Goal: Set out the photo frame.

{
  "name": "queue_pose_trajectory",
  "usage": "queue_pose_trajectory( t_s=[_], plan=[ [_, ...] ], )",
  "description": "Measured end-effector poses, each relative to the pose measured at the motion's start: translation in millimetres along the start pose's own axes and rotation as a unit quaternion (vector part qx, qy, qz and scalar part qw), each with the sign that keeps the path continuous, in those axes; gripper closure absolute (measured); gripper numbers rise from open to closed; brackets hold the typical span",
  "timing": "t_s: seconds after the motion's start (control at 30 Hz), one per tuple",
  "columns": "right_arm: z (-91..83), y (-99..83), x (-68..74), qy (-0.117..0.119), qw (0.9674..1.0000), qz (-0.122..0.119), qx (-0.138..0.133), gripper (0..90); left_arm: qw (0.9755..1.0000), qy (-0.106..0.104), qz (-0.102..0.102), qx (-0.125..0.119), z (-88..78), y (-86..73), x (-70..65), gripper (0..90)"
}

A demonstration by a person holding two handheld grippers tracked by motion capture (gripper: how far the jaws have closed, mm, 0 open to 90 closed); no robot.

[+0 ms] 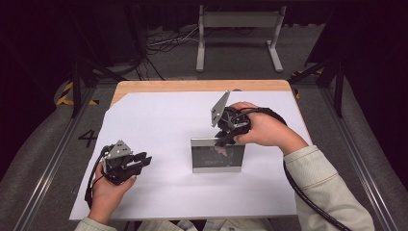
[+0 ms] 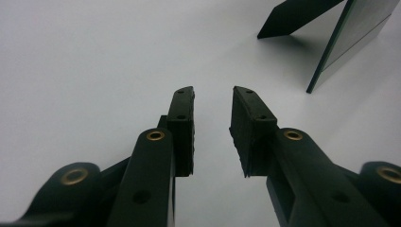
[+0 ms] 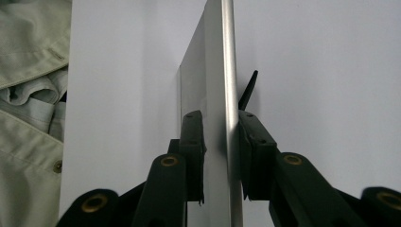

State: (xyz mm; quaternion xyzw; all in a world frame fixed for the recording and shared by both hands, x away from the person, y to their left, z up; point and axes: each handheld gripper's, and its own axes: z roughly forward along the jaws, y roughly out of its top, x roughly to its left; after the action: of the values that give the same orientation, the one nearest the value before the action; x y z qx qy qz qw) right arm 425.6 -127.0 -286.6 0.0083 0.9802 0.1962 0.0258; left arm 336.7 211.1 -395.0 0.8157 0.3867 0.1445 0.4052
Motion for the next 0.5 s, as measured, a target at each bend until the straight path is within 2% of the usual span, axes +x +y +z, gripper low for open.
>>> queue_pose_trajectory(
  t_s=[0.2, 0.3, 0.5],
  plan=[
    [-1.1, -2.3, -2.2, -0.011, 0.9998, 0.006, -0.017, 63.2, 1.0, 0.002, 0.002, 0.0, 0.4, 0.3, 0.6, 70.8],
    [-3.2, -4.4, -3.0, -0.02, 0.9992, 0.017, -0.031, 55.4, 1.0, 0.002, 0.003, 0.001, 0.6, 0.6, 0.4, 70.7],
    [-9.2, -8.2, -1.8, -0.027, 0.9967, 0.04, -0.066, 48.0, 1.0, 0.002, 0.003, 0.0, 0.7, 0.9, 0.6, 70.7]
  ],
)
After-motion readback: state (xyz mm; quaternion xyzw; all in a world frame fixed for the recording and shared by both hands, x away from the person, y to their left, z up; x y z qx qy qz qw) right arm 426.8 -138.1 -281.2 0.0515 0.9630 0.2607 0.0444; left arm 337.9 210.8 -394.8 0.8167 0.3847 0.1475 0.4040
